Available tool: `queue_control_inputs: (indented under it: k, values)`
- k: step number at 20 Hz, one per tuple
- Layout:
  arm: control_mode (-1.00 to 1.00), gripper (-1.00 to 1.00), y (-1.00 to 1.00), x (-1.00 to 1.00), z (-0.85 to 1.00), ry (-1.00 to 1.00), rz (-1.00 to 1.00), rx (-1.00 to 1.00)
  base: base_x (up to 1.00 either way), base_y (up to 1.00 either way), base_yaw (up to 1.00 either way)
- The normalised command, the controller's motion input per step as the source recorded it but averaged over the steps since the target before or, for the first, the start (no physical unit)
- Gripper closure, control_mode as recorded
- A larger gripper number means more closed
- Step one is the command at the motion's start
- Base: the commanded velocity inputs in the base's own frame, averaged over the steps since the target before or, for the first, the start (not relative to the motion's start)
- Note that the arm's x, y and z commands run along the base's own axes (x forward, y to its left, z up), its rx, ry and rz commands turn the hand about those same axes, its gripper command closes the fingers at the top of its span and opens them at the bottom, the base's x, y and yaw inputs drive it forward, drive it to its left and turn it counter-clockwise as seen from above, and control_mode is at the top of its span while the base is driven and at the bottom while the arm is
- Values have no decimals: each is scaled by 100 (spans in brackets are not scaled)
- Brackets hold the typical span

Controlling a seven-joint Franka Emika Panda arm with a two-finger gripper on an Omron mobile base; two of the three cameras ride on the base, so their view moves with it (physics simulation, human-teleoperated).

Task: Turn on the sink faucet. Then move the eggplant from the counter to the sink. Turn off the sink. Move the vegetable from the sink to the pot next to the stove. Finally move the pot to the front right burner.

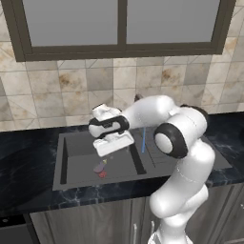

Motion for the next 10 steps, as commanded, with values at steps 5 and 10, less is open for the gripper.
queue_control_inputs:
  k: [5,10]
  values:
    - [-100,-100,-44,-55,38,-7,-1,2,0,0,0]
    - [-100,-100,-53,-49,10,-5,0,1,0,0,0]
